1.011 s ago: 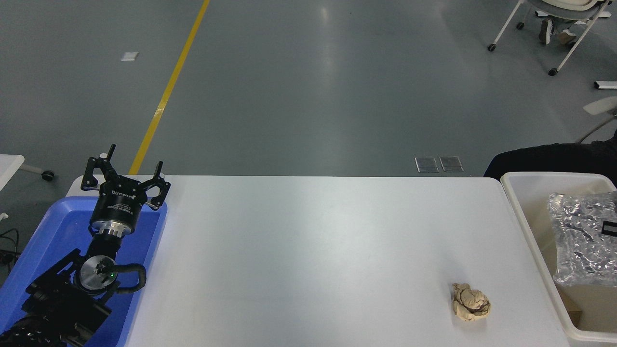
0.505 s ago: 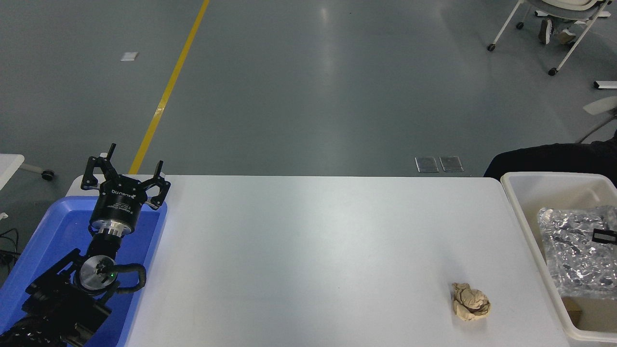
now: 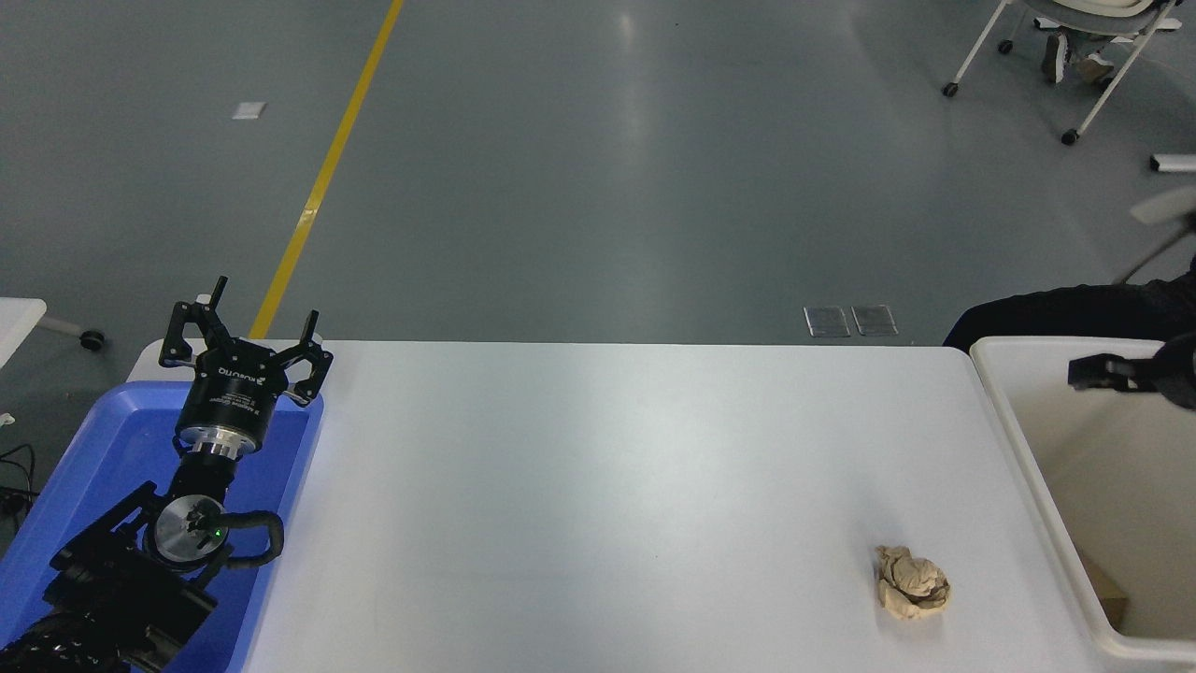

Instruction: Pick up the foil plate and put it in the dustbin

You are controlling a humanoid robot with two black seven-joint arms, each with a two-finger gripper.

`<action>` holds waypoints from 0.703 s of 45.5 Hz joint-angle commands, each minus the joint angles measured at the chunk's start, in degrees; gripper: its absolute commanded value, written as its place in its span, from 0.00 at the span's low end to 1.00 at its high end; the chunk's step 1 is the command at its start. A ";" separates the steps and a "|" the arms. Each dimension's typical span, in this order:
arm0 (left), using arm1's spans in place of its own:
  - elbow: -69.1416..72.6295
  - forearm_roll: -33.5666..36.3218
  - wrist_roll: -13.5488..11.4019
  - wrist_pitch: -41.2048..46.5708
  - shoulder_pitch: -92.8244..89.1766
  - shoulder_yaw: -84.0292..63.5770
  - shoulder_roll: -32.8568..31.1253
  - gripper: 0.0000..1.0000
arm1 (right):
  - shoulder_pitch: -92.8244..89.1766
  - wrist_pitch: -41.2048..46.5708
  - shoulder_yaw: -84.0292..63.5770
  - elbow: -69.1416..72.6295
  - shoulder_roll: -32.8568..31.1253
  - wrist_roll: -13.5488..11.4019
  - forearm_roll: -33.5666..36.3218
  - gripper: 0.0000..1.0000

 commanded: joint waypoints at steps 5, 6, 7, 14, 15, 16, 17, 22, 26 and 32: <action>0.07 0.00 -0.07 0.13 0.08 0.01 0.01 1.00 | 28.97 10.42 -14.39 25.42 12.51 -0.05 20.97 1.00; 0.07 0.00 -0.07 0.13 0.08 0.01 0.01 1.00 | 29.58 10.42 -14.30 26.22 13.74 -0.05 21.76 1.00; 0.07 0.00 -0.07 0.13 0.08 0.01 0.01 1.00 | 30.03 10.42 -14.22 26.75 15.06 -0.05 22.73 1.00; 0.07 0.00 -0.07 0.22 0.17 0.01 0.01 1.00 | 31.79 10.42 -11.58 26.75 19.90 -0.23 28.53 1.00; 0.07 0.00 -0.07 0.22 0.08 0.01 0.01 1.00 | 31.79 10.42 -11.06 26.75 20.51 -0.23 28.54 1.00; 0.07 0.00 -0.16 0.31 0.17 0.01 0.01 1.00 | 31.79 10.42 -10.79 26.75 21.22 -0.23 28.54 1.00; 0.07 0.00 -0.16 0.31 0.17 -0.08 0.01 1.00 | 31.79 10.42 -10.61 26.75 21.92 -0.23 28.54 1.00; 0.07 0.00 -0.16 0.31 0.17 -0.08 0.01 1.00 | 32.14 10.42 -10.35 26.58 23.77 -0.23 28.62 1.00; 0.07 0.00 -0.16 0.31 0.17 -0.08 0.01 1.00 | 32.84 10.42 -10.09 26.66 23.86 -0.23 28.62 1.00; 0.07 0.00 -0.16 0.31 0.17 -0.08 0.01 1.00 | 34.42 10.42 -10.09 26.66 23.60 -0.23 29.41 1.00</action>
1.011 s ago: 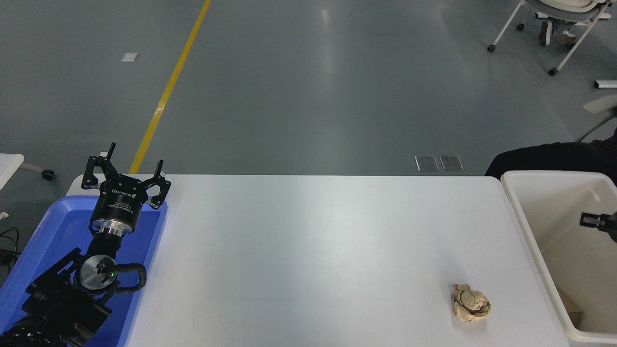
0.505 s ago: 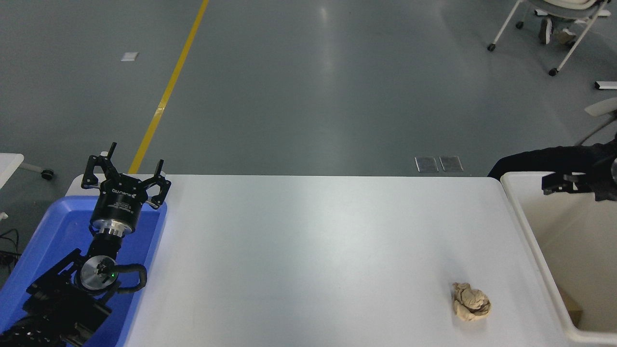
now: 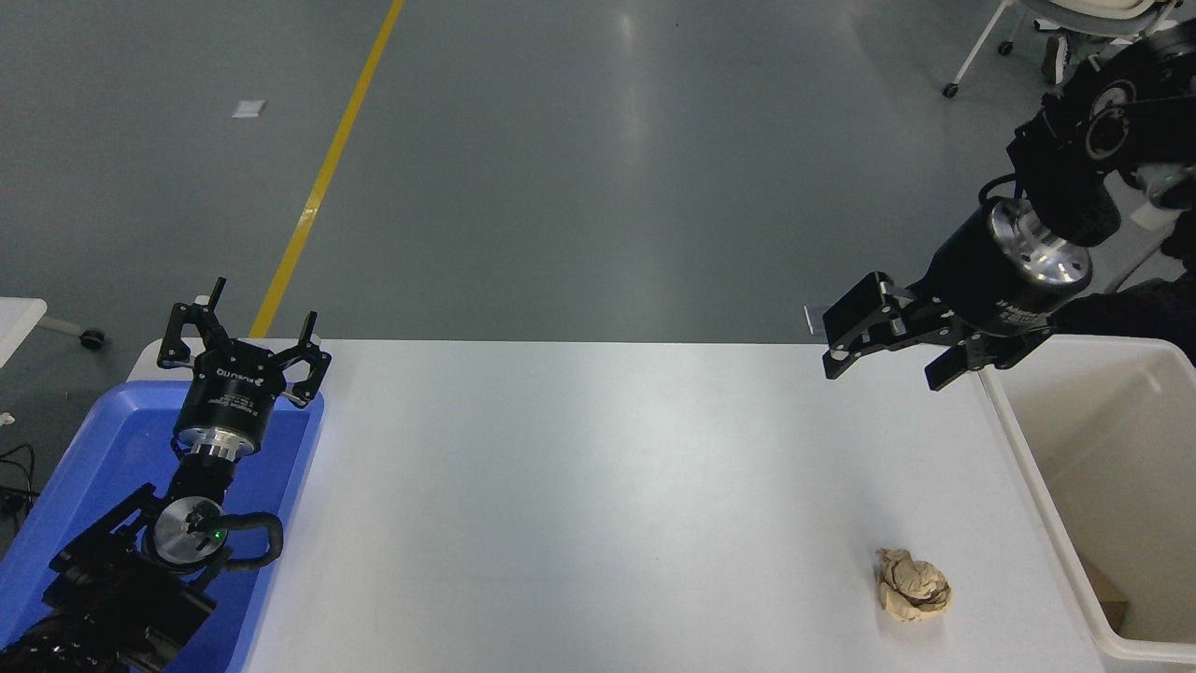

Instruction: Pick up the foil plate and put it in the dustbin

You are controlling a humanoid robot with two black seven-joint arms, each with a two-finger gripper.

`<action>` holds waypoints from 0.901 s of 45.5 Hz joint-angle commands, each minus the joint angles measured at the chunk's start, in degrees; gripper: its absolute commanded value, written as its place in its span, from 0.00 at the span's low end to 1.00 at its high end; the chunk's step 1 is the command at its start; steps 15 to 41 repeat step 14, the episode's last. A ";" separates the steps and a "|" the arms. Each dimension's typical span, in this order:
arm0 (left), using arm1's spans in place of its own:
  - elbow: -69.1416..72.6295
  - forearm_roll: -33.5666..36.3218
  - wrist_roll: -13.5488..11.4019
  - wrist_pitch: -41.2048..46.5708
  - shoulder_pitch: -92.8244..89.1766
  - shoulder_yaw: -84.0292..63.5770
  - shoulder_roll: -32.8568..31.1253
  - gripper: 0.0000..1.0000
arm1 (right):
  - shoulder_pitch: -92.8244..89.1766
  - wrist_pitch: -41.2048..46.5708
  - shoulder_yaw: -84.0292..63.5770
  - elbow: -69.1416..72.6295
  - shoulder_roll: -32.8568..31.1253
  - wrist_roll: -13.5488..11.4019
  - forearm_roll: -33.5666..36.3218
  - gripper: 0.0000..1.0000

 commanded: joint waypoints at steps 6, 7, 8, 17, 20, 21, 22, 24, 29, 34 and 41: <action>0.00 -0.01 -0.02 0.03 0.02 -0.03 0.00 1.00 | 5.14 0.38 0.34 1.09 1.52 -0.02 3.36 1.00; 0.00 -0.01 -0.02 0.03 0.02 -0.03 0.00 1.00 | 5.49 0.38 0.42 1.09 1.34 -0.02 3.36 1.00; 0.00 -0.01 -0.02 0.03 0.02 -0.03 0.00 1.00 | 5.66 0.38 0.42 1.09 1.25 -0.02 3.36 1.00; -0.08 -0.01 -0.02 0.03 0.02 -0.03 0.00 1.00 | 7.51 0.38 0.69 1.09 1.16 -0.02 3.71 1.00; -0.08 -0.01 -0.02 0.03 0.02 -0.03 0.00 1.00 | 7.51 0.38 0.69 1.09 1.16 -0.02 3.71 1.00; -0.08 -0.01 -0.02 0.03 0.02 -0.03 0.00 1.00 | 7.51 0.38 0.69 1.09 1.16 -0.02 3.71 1.00; -0.08 -0.01 -0.02 0.03 0.02 -0.03 0.00 1.00 | 7.51 0.38 0.69 1.09 1.16 -0.02 3.71 1.00; -0.08 -0.01 -0.02 0.03 0.02 -0.03 0.00 1.00 | 7.51 0.38 0.69 1.09 1.16 -0.02 3.71 1.00; -0.08 -0.01 -0.02 0.03 0.02 -0.03 0.00 1.00 | 7.51 0.38 0.69 1.09 1.16 -0.02 3.71 1.00; -0.08 -0.01 -0.02 0.03 0.02 -0.03 0.00 1.00 | 7.51 0.38 0.69 1.09 1.16 -0.02 3.71 1.00; -0.08 -0.01 -0.02 0.03 0.02 -0.03 0.00 1.00 | 7.51 0.38 0.69 1.09 1.16 -0.02 3.71 1.00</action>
